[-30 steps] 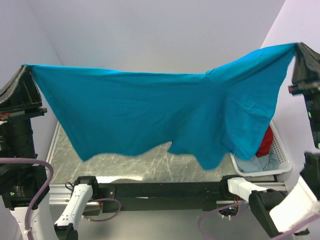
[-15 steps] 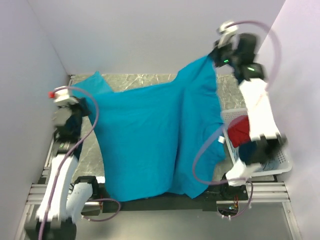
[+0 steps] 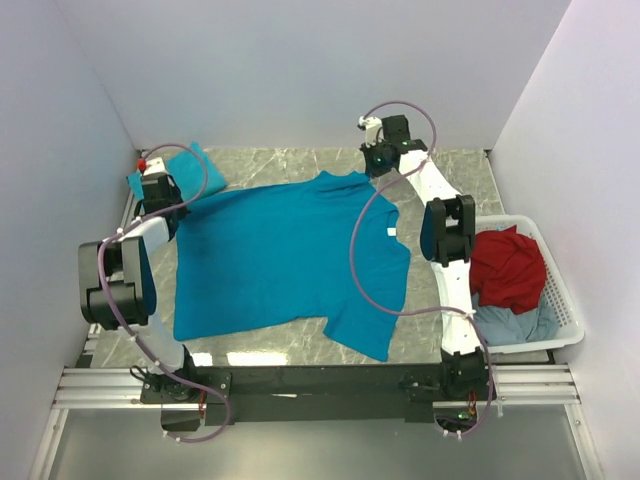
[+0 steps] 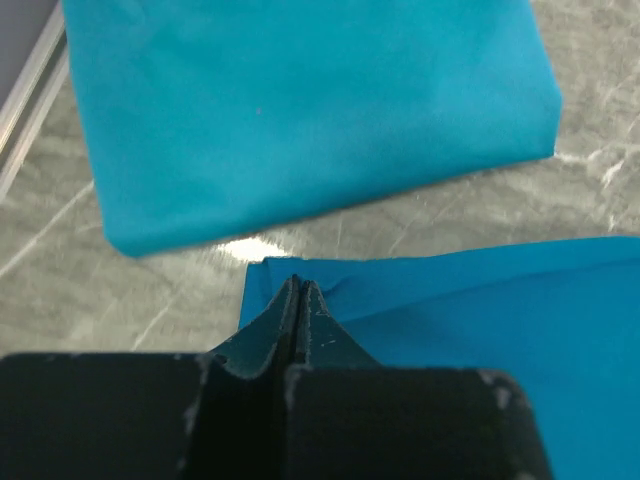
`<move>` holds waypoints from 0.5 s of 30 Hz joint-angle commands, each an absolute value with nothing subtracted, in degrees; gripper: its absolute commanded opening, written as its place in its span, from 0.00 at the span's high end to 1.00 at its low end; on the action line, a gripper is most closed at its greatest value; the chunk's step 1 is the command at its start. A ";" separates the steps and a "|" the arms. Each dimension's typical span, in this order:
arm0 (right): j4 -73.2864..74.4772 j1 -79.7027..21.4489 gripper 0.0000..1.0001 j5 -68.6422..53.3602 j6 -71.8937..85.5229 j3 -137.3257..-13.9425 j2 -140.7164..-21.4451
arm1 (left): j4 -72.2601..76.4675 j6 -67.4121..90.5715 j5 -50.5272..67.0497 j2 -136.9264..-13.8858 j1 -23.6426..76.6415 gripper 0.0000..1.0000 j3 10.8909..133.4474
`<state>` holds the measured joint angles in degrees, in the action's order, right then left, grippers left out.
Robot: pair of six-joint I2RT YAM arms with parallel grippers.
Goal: Fold and stack the t-shirts
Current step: Fold the tshirt
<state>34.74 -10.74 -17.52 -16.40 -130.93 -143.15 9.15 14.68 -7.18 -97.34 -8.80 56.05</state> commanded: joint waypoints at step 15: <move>21.00 -11.69 1.00 -17.93 -11.69 -120.68 -124.20 | 13.09 10.28 -3.78 -96.41 -9.67 1.00 63.89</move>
